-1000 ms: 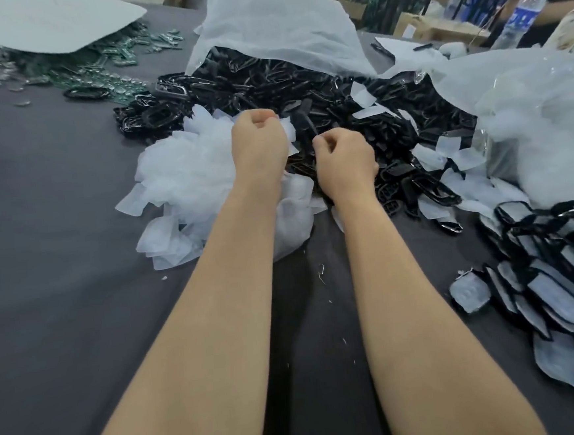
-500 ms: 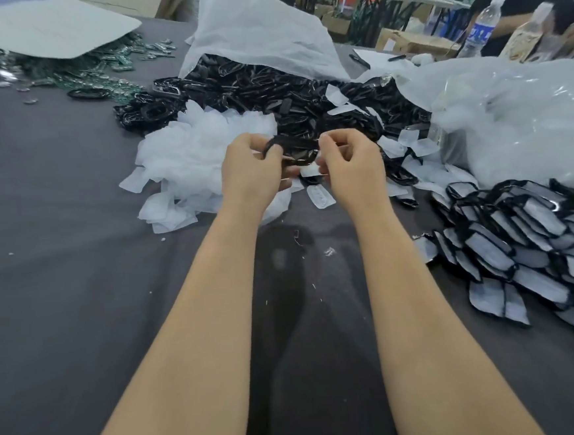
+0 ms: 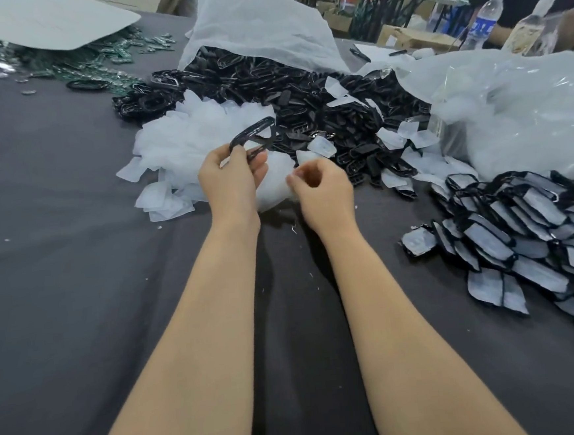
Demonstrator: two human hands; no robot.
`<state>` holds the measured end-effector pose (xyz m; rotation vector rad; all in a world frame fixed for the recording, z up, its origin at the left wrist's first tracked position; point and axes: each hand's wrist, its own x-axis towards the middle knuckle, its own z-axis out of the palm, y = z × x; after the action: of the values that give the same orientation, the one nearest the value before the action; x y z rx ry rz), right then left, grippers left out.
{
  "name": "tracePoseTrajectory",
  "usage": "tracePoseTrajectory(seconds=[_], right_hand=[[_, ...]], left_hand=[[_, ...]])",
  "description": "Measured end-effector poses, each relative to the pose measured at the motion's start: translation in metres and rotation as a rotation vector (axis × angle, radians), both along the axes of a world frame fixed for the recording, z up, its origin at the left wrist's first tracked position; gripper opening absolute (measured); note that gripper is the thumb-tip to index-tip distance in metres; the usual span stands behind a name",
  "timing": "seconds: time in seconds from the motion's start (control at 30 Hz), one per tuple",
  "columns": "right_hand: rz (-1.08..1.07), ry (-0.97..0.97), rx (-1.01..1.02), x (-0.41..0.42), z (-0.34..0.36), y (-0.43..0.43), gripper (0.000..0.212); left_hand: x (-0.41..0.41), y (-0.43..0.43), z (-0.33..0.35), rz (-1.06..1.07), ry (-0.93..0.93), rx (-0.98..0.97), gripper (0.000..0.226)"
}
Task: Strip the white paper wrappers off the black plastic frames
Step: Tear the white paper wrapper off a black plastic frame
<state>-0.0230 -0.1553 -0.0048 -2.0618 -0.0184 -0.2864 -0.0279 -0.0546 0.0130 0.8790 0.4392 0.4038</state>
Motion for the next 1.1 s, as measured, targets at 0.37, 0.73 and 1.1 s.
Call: tracePoseTrajectory(seconds=[0.37,0.73,1.1], right_hand=[[0.005,0.086,0.432,0.008,0.004,-0.025,0.02],[-0.008,-0.027,0.717,0.007,0.017,-0.028,0.015],[-0.312,-0.096,-0.088,0.004,0.011,-0.043,0.012]], left_hand=[[0.006,-0.017,-0.018,-0.149,0.076,0.387,0.022],[-0.002,-0.018,-0.013,-0.154,-0.02,0.348,0.021],[0.0,-0.013,-0.008,-0.012,-0.053,0.276,0.015]])
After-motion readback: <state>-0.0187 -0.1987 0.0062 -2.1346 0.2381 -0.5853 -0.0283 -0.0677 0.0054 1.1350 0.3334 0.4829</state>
